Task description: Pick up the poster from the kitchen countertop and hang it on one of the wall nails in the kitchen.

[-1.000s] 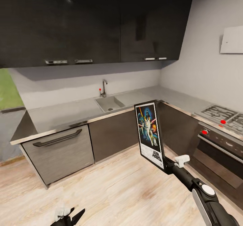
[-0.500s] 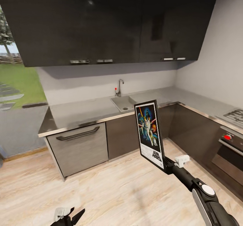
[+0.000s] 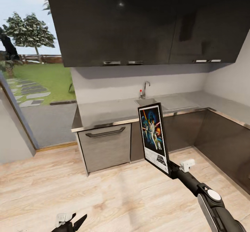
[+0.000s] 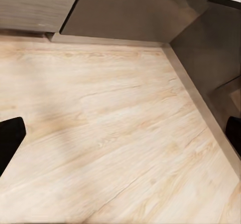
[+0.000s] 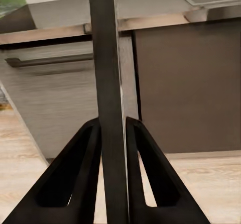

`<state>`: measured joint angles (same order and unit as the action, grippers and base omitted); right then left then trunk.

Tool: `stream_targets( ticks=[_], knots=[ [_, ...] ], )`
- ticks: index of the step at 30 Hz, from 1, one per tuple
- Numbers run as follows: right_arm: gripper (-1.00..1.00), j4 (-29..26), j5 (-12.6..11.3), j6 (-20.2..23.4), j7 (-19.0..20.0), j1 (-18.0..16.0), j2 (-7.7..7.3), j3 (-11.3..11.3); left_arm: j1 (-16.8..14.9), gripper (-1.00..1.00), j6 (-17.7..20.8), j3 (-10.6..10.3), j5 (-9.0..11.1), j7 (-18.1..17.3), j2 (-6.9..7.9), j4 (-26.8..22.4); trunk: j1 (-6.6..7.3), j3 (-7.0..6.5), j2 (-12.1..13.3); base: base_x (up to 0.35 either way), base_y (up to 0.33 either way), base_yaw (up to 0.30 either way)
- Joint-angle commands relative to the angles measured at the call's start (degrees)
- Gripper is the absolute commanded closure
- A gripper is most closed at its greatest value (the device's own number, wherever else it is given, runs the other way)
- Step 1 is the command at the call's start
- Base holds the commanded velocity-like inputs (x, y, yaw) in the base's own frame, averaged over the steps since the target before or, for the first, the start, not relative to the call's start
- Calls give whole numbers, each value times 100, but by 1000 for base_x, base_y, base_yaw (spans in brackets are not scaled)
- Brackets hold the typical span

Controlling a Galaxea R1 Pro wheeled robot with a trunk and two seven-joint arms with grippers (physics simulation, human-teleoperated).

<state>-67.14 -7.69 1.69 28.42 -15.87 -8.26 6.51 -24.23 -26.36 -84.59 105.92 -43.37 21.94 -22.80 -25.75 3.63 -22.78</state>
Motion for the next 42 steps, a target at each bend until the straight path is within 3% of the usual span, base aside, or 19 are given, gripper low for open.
stream_targets(
  ticks=[1, 7, 24, 42],
  knots=[
    [100, -1, -62, 24, 49, -4, 0, 9, -11, -100, -18, -49, 60, -14, 3, -7, -4, 14, -14, -25, 66, 282],
    [100, -1, -57, 24, 48, -4, 0, 8, -11, -100, -18, -49, 61, -14, 3, -6, -4, 14, -14, -8, 96, 270],
    [100, -1, -57, 24, 41, -4, 0, 8, -11, -100, -18, -44, 61, -14, 3, 3, -4, 14, -14, 0, 282, 197],
    [100, -1, -57, 16, 41, -4, 0, 8, -11, -100, -18, -49, 61, -14, 3, 3, -4, -116, -14, 0, 99, 22]
  ],
)
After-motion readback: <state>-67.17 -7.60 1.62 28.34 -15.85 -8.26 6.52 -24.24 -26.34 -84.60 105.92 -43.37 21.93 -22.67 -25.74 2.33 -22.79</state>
